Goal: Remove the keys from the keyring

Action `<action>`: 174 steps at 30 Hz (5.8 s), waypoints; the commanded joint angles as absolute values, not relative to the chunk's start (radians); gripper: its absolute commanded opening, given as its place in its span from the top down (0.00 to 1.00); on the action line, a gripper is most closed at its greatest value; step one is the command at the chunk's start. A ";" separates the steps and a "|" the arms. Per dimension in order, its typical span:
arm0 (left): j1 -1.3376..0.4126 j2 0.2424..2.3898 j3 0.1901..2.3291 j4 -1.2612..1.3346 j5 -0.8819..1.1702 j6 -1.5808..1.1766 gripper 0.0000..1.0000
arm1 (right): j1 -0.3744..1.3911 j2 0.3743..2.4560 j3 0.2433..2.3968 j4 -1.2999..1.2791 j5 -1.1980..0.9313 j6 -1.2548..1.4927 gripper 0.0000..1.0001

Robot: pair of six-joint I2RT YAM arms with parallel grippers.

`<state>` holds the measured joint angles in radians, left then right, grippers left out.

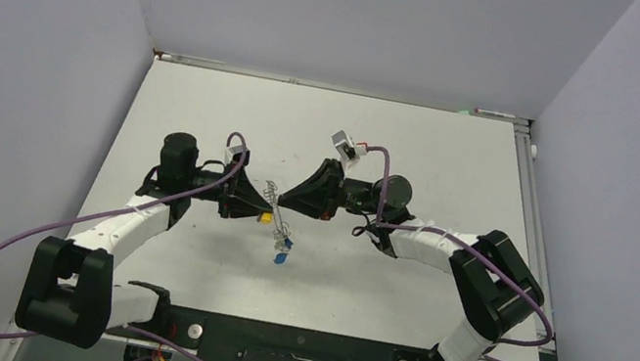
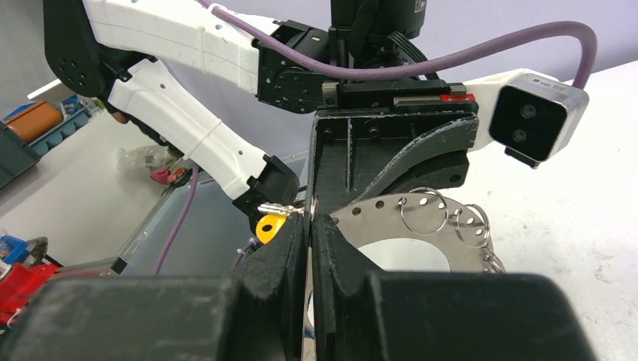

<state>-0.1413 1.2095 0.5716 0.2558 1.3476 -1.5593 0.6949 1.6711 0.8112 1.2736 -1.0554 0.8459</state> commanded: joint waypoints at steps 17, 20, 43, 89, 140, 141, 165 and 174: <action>-0.064 1.270 0.991 -0.680 0.884 -0.453 1.00 | 0.600 1.530 0.842 0.856 -1.062 0.521 0.95; -0.060 1.336 1.075 -0.735 0.727 -0.319 1.00 | 0.568 1.511 0.842 0.809 -1.059 0.492 0.95; 0.246 1.836 1.317 -0.830 0.300 0.284 1.00 | 0.516 1.479 0.893 0.548 -1.017 0.291 0.95; 0.051 1.660 1.348 -0.810 0.245 0.299 0.04 | 0.259 1.389 1.188 -0.322 -0.955 -0.178 0.95; 0.031 1.598 1.511 -0.692 0.300 0.139 0.04 | 0.198 1.685 1.238 0.082 -0.805 0.120 0.10; 0.031 1.609 1.537 -0.691 0.281 0.130 0.04 | 0.165 1.663 1.225 0.072 -0.801 0.109 0.10; 0.053 1.650 1.351 -0.479 0.216 -0.021 0.04 | -0.163 1.530 0.898 0.104 -0.685 0.050 0.10; 0.060 1.641 1.344 -0.464 0.239 -0.033 0.04 | -0.161 1.524 0.885 0.115 -0.701 0.052 0.10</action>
